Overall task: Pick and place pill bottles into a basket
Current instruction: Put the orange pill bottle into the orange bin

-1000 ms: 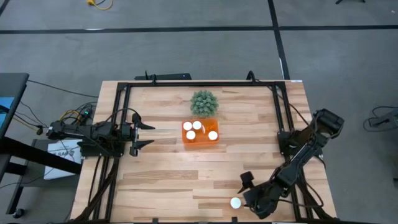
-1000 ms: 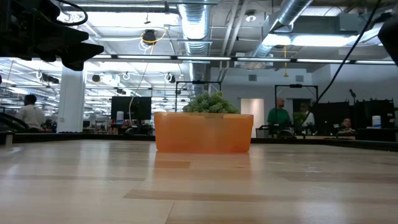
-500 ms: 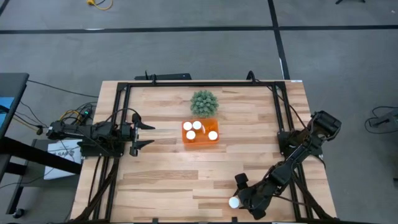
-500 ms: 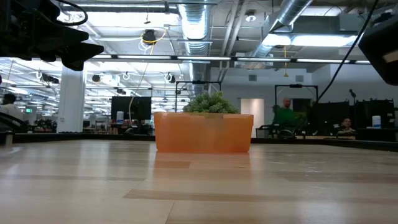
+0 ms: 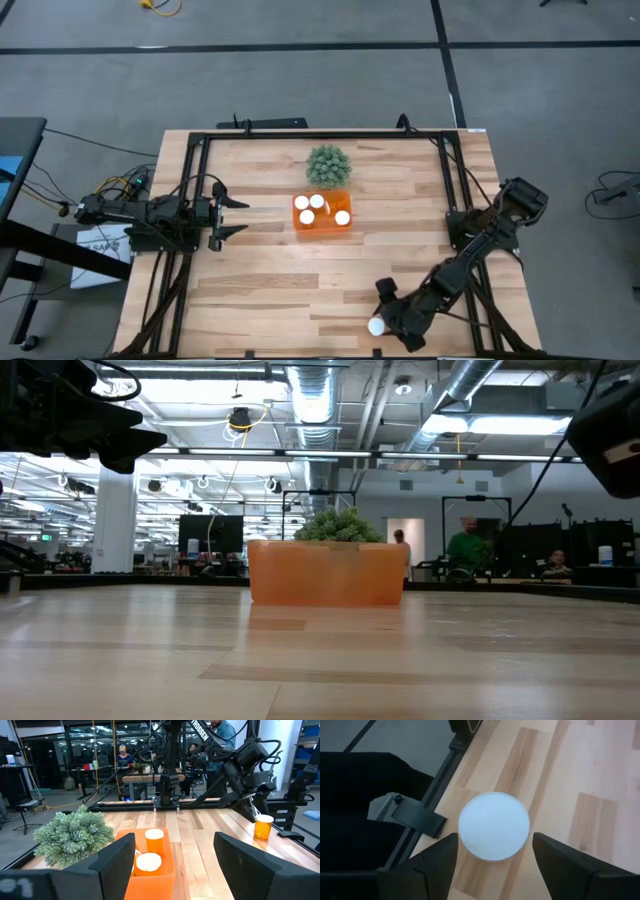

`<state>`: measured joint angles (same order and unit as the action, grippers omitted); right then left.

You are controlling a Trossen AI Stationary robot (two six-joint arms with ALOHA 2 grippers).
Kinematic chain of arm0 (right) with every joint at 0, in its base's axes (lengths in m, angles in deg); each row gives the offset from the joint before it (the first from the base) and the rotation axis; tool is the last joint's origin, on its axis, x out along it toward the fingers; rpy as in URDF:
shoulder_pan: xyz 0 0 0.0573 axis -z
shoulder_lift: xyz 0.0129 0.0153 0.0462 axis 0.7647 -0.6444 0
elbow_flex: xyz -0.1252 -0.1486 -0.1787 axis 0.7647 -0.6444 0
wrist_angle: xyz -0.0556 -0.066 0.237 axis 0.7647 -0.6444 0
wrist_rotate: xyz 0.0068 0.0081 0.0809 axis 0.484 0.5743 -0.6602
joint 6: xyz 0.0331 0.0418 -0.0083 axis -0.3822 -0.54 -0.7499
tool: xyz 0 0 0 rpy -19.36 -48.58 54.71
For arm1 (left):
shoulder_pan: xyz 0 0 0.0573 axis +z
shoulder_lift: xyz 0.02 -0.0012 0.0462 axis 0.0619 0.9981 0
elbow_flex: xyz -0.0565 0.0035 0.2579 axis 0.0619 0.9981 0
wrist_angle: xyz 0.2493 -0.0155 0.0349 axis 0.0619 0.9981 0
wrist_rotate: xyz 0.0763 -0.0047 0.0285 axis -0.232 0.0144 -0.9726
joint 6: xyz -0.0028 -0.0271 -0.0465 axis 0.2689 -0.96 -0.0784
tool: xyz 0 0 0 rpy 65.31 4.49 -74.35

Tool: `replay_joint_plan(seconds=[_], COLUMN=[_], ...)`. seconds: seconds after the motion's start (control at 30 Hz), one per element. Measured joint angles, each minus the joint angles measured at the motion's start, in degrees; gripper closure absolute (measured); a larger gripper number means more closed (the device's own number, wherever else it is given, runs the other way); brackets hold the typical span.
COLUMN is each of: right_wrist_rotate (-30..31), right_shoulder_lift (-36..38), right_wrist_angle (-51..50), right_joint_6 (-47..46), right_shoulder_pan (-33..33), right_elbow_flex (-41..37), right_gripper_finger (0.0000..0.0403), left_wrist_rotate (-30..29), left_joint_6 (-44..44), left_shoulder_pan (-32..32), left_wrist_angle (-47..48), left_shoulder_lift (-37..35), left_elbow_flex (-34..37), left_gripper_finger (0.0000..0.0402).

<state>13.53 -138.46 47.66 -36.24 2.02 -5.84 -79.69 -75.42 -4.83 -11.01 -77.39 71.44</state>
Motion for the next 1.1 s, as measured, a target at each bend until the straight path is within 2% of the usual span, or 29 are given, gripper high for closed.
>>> replay_joint_plan(seconds=[1.1], right_wrist_rotate=[-2.5], right_shoulder_lift=[0.0], right_wrist_angle=[2.0], right_joint_6=[2.2], right_shoulder_pan=[2.9], right_elbow_flex=[0.0], right_gripper_finger=[0.0152], left_wrist_rotate=[0.0], left_joint_6=[0.0], left_shoulder_pan=[0.0], left_wrist_angle=[0.0], left_shoulder_lift=[0.0], left_elbow_flex=[0.0], left_gripper_finger=[0.0141])
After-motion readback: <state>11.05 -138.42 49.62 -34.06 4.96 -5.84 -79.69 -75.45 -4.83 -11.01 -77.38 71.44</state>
